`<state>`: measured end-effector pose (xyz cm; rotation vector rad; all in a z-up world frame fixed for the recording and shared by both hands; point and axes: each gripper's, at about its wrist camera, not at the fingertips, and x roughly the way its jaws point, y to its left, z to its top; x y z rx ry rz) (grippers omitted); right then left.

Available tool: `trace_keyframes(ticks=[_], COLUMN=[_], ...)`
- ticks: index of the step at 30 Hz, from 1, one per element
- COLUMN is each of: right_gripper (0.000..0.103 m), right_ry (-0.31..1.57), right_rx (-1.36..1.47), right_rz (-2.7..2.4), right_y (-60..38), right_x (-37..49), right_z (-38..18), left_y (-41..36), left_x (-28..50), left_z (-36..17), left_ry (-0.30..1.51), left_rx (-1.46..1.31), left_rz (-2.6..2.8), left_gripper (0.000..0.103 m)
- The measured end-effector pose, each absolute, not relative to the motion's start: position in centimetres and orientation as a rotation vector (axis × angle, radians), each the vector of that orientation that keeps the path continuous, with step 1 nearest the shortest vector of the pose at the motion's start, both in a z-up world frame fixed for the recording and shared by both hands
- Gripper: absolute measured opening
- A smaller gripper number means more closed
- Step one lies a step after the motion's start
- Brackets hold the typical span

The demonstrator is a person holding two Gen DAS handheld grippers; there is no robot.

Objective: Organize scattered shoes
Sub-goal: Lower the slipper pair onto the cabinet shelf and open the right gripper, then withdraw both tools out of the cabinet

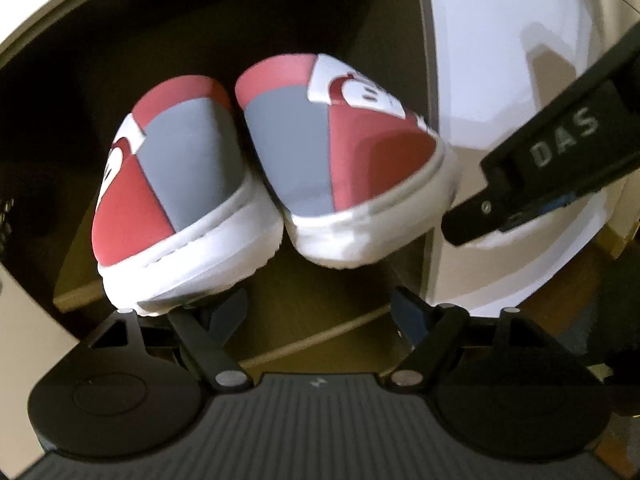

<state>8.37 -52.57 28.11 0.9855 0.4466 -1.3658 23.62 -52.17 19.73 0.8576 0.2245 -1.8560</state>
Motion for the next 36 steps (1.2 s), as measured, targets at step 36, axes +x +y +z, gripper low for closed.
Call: trace_keyframes(ticks=[36], right_gripper=[0.018], right_ry=[0.545], right_rx=[0.644], right_rz=[-1.297], right_y=[-55.8], right_x=[13.9], right_z=[28.0], left_y=[-56.5], left_x=[29.5], left_z=[22.9], left_ry=[0.15], left_rx=[0.87], left_rz=[-1.856], left_gripper=[0.082])
